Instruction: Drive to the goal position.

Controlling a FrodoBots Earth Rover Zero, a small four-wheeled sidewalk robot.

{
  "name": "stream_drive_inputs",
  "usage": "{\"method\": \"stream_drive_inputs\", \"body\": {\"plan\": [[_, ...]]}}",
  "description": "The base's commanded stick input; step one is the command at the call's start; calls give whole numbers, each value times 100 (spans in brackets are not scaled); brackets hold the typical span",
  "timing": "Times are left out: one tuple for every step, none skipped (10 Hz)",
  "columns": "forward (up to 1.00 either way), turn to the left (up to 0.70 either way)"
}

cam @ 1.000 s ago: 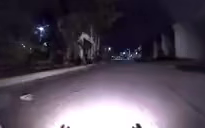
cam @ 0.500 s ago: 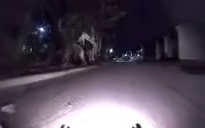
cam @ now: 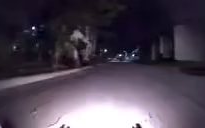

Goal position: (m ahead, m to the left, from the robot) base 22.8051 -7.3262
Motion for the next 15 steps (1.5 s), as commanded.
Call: {"method": "stream_drive_inputs", "body": {"plan": [[85,0],[85,-8],[85,-26],[85,-34],[85,-33],[85,-31],[85,-29],[85,0],[85,0],[85,0],[85,0],[85,0],[85,-8],[85,-31],[85,-14]]}}
